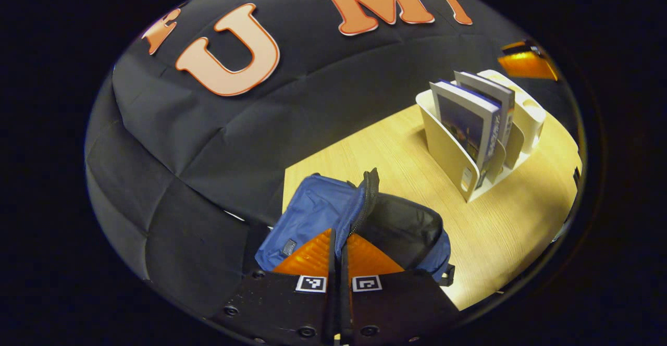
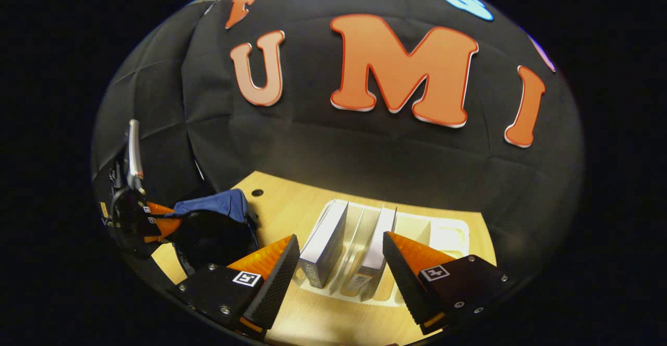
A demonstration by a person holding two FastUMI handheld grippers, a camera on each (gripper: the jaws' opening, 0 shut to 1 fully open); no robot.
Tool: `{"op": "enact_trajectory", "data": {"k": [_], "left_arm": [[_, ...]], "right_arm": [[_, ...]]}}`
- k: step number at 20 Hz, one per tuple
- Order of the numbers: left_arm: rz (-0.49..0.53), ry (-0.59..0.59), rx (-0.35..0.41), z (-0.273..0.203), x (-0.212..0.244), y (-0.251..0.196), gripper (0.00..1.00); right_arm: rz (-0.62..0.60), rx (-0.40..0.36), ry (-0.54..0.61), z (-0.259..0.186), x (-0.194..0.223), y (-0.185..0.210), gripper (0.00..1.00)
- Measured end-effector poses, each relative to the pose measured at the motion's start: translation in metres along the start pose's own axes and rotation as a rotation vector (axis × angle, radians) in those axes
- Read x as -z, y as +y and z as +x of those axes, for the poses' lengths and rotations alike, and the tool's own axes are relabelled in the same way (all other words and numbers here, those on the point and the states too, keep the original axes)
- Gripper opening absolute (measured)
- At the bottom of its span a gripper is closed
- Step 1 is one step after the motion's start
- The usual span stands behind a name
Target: Open the schoolbag, grab two books from the bookshelf and put them into the schoolbag.
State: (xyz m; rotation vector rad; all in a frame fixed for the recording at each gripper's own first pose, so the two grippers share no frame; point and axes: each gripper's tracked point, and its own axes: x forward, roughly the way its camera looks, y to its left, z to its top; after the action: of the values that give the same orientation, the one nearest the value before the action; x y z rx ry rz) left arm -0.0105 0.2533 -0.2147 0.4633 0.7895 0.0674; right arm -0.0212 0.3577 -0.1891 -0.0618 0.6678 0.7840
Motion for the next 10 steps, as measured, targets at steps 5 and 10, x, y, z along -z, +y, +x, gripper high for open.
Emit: {"op": "enact_trajectory", "data": {"k": [5,10], "left_arm": [[-0.02,-0.001,0.042,0.002,-0.007,0.015,0.04],[-0.006,0.008,0.115,0.003,-0.017,0.025,0.04]], "right_arm": [[0.018,0.019,0.13,0.033,-0.004,0.016,0.95],[0.078,0.029,0.276,0.066,0.004,0.028,0.95]]}}
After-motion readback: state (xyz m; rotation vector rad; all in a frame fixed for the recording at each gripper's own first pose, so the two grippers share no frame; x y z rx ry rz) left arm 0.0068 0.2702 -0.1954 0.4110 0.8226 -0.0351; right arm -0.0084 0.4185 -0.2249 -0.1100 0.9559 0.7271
